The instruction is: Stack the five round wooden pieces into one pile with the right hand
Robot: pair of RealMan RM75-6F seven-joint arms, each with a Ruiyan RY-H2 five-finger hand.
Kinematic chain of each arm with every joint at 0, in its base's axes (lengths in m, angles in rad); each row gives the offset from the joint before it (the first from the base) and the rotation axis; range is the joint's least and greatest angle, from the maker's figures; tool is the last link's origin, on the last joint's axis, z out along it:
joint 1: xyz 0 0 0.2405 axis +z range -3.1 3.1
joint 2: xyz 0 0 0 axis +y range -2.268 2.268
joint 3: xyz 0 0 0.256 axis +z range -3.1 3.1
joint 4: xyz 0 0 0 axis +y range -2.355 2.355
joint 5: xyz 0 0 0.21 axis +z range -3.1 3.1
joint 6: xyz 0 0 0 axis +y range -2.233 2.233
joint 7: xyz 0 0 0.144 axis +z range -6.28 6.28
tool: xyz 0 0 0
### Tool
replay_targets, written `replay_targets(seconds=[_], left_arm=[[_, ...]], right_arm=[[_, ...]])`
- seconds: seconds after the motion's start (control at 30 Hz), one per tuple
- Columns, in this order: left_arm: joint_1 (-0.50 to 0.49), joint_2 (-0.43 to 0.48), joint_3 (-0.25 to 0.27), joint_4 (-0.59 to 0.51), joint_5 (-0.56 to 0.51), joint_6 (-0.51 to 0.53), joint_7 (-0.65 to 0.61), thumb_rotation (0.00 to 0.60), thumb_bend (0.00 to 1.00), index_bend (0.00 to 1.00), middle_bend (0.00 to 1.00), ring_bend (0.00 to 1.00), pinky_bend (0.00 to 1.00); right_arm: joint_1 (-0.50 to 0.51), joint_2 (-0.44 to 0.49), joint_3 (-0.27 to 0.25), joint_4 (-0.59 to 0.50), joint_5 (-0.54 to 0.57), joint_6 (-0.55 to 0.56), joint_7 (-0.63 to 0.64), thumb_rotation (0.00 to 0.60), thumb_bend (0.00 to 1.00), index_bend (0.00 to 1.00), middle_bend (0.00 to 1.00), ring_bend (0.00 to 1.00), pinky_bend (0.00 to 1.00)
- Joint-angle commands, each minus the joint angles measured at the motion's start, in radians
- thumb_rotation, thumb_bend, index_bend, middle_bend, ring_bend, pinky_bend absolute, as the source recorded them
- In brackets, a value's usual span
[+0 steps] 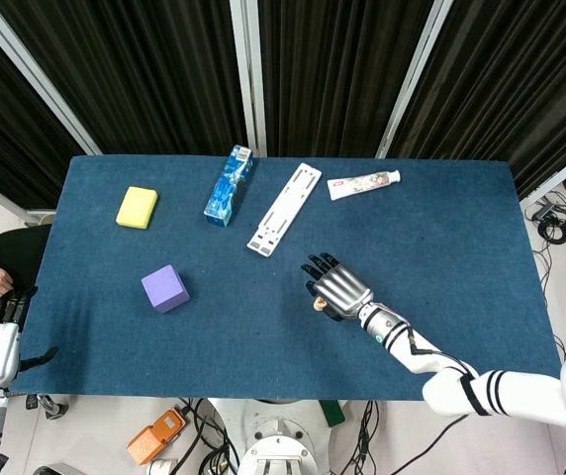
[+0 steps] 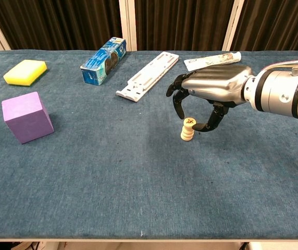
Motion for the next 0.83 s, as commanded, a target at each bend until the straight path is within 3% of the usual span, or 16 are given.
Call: replay_targets(seconds=[0.03,0.23,0.43,0.7,0.83], left_arm=[[0.000,-0.001,0.000,0.002,0.001,0.001,-0.001,0.600,0.03,0.09,0.11,0.07,0.02],[-0.001,0.002,-0.002,0.003,0.004,0.004,-0.007,0.600,0.03,0.09,0.11,0.07,0.02],[-0.009,0.005,-0.009,0.002,0.017,0.012,-0.013,0.600,0.03,0.09,0.11,0.07,0.02],[-0.027,0.008,-0.016,-0.016,0.043,0.027,-0.003,0.600,0.03,0.09,0.11,0.07,0.02],[-0.037,0.008,-0.018,-0.033,0.051,0.026,0.011,0.600,0.03,0.09,0.11,0.07,0.02]], right_arm=[[-0.004,0.005,0.001,-0.007,-0.005,0.009,0.001,0.600,0.49,0.47,0.18,0.10,0.14],[-0.056,0.066,0.015,-0.064,-0.042,0.125,0.015,0.600,0.48,0.44,0.18,0.10,0.14],[-0.202,0.184,0.005,-0.153,-0.083,0.360,0.030,0.600,0.42,0.26,0.18,0.10,0.14],[-0.485,0.341,-0.083,-0.194,-0.182,0.685,0.218,0.600,0.41,0.08,0.12,0.01,0.10],[-0.600,0.370,-0.130,-0.179,-0.224,0.788,0.303,0.600,0.41,0.04,0.10,0.00,0.06]])
